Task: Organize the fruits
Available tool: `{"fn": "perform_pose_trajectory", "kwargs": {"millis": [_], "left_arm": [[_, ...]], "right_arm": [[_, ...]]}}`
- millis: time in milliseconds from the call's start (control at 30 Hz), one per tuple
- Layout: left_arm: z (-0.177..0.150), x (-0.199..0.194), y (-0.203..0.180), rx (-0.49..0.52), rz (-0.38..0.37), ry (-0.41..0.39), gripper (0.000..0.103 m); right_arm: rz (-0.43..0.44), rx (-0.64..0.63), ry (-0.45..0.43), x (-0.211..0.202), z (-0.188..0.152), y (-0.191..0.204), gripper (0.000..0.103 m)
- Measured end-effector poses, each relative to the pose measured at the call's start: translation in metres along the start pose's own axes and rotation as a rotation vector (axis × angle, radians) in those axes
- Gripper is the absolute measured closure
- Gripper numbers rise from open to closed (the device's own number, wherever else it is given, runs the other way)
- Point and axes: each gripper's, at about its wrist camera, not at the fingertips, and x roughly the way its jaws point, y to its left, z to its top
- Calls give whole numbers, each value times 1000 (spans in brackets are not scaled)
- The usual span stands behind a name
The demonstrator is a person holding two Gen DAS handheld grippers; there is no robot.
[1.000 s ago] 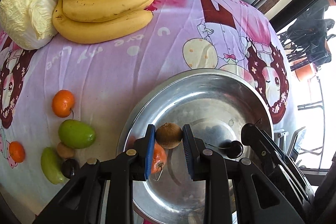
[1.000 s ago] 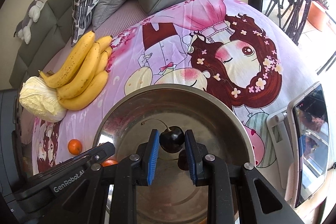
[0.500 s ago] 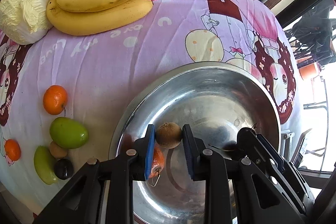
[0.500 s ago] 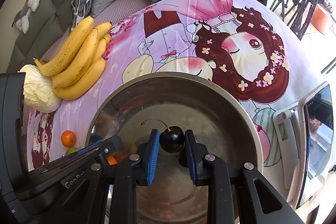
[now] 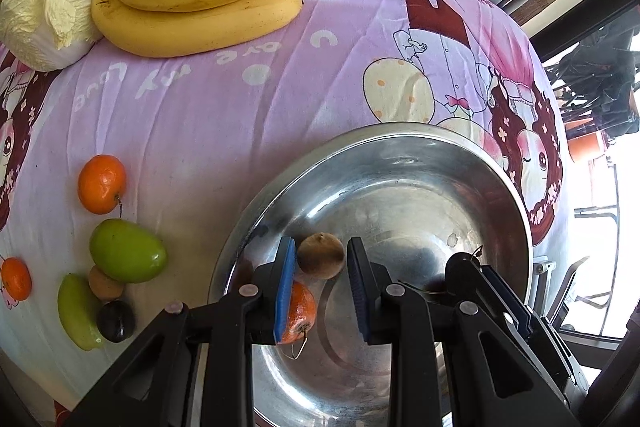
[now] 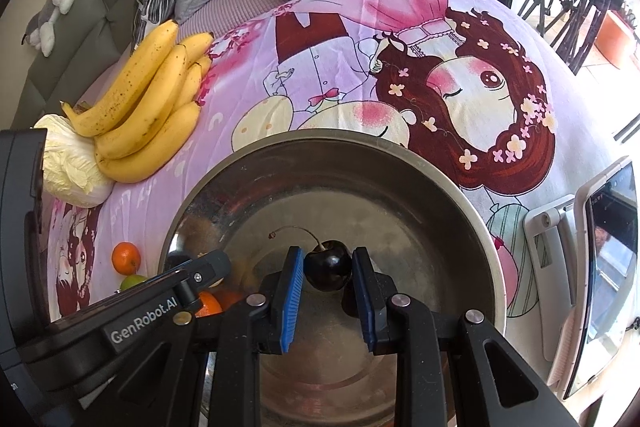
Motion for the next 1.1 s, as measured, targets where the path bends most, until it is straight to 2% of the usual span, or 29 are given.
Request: {"fn": "perform_pose_trajectory", "kwargs": {"millis": [267,367,433,500,633,733,767,800,833,967,1067,1100], "left_arm": [[-1,-3,10,-24,-31,-3,74],[-2,-8,16,-28,-44,-10,74],[-3,-15,18,-30,-52,-18,71],[-5,-21,19,-30,-53,-27,64],[-9,-33,22,-26,-51,-43,62],[-11,-39,26,-25,-24,-63,46],[-11,-42,28,-25,-14,-72,40],[-12,-44,30,-26,-3,-82,37],[-12,-46,32,-26,11,-89,37],[-13,-49,42,-32,51,-108,24],[-13,-47,52,-48,82,-114,23],[-13,-46,55,-56,90,-113,20]], "right_arm": [[-2,6,5,1,1,-2,75],[-3,4,2,1,1,-2,71],[-4,5,1,0,1,-2,69],[-6,7,-1,-1,1,-2,67],[-14,6,-4,-3,1,-3,62],[-13,8,-2,-3,1,-2,56],[-11,8,0,-3,1,-2,51],[-9,9,0,-3,1,-2,43],[-8,9,-1,-4,1,-2,40],[-9,9,-13,-6,1,0,34],[-17,10,-8,-4,1,0,28],[-21,10,-5,-4,1,0,26]]}}
